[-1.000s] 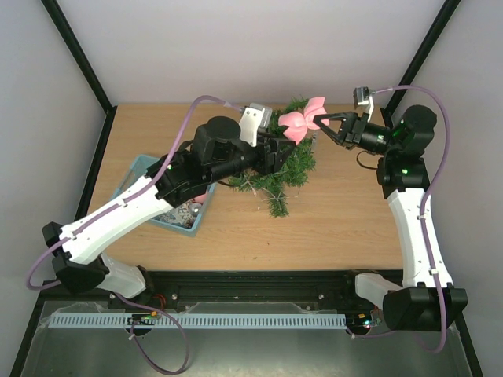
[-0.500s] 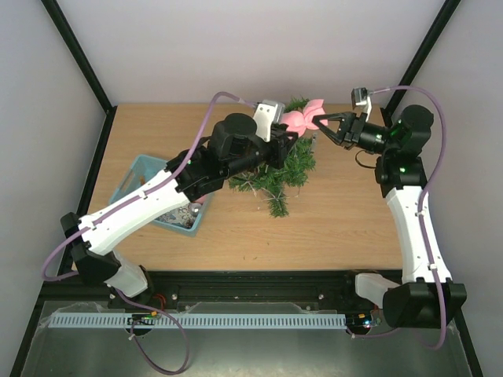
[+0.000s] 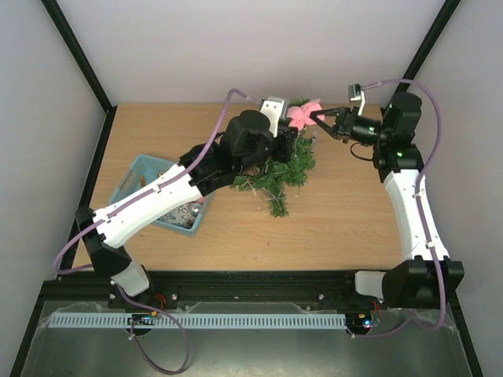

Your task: Decorate the small christmas tree

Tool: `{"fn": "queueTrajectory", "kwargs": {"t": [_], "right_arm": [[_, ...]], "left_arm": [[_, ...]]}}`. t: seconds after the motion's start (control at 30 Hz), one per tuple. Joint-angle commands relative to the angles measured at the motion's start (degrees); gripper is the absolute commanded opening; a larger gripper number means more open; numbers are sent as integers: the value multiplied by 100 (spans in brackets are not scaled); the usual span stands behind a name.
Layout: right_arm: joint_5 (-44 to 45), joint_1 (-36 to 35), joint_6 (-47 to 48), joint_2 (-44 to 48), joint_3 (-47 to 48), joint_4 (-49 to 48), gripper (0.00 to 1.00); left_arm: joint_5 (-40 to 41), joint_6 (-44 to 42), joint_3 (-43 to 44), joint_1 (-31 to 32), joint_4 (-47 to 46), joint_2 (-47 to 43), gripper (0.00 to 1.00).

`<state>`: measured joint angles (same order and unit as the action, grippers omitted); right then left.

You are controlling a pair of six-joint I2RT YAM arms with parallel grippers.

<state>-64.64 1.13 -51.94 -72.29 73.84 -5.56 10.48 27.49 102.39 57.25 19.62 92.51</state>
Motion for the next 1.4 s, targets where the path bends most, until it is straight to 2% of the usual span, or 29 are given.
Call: {"fn": "queueTrajectory", "kwargs": {"t": [0.0, 0.77, 1.37], "right_arm": [[171, 19, 688, -143, 371, 643, 1], [527, -411, 1286, -560, 454, 1100, 2], [609, -411, 1455, -541, 385, 1268, 2]], "left_arm": [[305, 15, 184, 14, 116, 110, 2], [604, 112, 126, 13, 386, 210, 2], [629, 389, -519, 14, 284, 0, 2]]}}
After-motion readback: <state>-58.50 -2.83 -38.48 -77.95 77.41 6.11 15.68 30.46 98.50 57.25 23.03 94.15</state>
